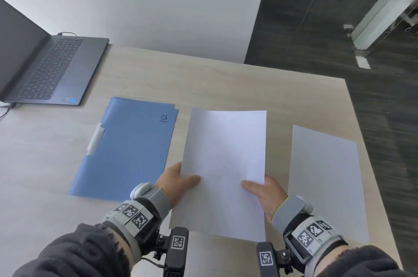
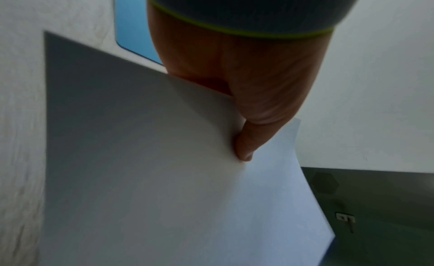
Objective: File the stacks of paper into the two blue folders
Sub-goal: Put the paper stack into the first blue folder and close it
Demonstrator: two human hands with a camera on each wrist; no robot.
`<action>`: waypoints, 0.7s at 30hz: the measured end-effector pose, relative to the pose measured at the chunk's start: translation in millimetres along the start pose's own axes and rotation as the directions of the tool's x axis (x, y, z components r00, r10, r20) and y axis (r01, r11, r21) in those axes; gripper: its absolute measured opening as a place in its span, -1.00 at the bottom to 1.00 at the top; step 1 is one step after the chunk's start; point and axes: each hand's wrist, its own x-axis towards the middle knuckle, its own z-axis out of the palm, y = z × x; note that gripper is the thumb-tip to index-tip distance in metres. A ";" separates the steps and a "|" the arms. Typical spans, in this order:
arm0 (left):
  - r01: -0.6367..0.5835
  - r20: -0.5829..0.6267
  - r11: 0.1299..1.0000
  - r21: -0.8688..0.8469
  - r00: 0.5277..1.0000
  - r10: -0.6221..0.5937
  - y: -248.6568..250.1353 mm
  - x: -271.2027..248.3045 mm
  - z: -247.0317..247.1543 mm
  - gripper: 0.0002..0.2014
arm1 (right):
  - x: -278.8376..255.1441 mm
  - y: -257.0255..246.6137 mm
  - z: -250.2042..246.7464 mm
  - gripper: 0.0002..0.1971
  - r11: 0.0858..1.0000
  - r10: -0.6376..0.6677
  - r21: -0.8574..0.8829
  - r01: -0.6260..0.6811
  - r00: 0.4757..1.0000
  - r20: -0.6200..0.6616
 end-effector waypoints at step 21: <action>0.304 -0.371 0.583 0.753 0.929 -0.005 -94.7 25.6 -171.5 0.05 | 38.9 18.4 75.3 -0.86 0.994 0.077 -0.066 -0.084 0.991 -0.112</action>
